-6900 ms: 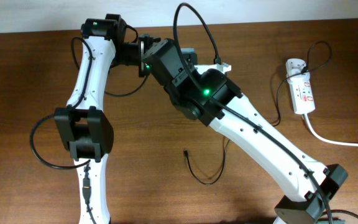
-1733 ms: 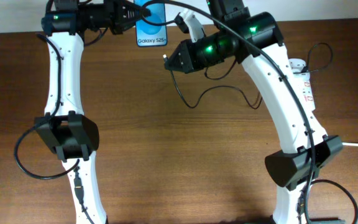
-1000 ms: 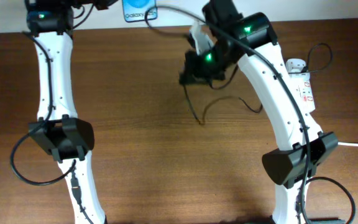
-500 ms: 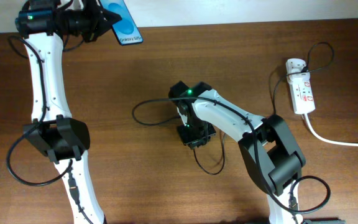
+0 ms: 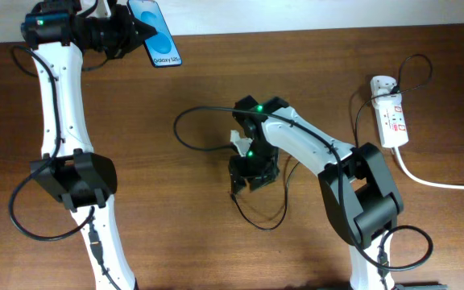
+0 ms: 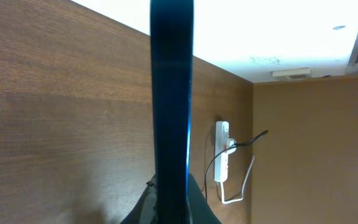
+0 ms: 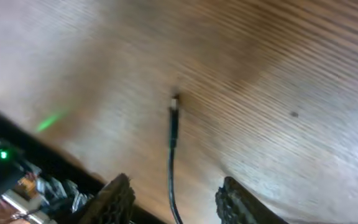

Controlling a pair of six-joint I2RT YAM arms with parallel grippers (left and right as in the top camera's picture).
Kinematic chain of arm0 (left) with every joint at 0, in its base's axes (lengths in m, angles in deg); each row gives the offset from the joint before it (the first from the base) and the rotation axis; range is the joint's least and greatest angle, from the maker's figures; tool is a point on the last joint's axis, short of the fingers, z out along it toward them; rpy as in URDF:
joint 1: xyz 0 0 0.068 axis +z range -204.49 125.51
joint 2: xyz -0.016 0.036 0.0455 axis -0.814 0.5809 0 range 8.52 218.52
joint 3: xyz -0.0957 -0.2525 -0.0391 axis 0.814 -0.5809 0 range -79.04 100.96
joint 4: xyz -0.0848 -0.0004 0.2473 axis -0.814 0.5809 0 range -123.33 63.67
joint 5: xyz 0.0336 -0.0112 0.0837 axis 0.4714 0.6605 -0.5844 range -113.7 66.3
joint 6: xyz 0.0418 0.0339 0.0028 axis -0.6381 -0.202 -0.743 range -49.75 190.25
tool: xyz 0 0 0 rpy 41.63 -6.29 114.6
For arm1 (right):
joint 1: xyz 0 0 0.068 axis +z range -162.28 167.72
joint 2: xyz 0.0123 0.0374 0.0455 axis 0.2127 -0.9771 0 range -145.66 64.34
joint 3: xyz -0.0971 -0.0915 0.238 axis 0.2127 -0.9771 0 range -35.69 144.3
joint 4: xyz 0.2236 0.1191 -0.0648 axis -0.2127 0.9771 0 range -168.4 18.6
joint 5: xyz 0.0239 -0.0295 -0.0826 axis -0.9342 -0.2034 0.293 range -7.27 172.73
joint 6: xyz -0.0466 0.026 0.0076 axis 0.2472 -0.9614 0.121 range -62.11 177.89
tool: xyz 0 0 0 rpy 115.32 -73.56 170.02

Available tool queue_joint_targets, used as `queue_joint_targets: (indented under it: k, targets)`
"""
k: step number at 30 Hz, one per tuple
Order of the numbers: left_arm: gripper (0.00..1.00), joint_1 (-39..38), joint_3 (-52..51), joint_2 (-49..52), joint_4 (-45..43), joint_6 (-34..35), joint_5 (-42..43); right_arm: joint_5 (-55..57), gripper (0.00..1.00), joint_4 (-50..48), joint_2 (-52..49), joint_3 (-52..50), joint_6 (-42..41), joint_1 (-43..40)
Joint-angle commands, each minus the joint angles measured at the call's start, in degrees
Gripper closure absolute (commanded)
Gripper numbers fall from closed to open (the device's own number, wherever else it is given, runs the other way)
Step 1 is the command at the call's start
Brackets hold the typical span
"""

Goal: Plug charger to phone and switch on socket
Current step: 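Lower the right gripper back toward the table holding the plug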

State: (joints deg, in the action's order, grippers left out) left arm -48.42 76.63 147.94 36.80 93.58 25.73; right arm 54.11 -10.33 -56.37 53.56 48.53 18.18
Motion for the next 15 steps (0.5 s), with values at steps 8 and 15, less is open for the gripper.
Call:
queue_joint_targets:
  k: [8,15]
  targets:
    - [1.0,0.0,0.85,-0.22,0.72,-1.16,1.11,-4.17,0.63,-10.84,0.96,-9.03,-3.13,0.76]
    - [1.0,0.0,0.85,-0.22,0.7,-1.16,1.11,-4.2,0.78,-11.17,0.96,-9.11,-3.15,2.16]
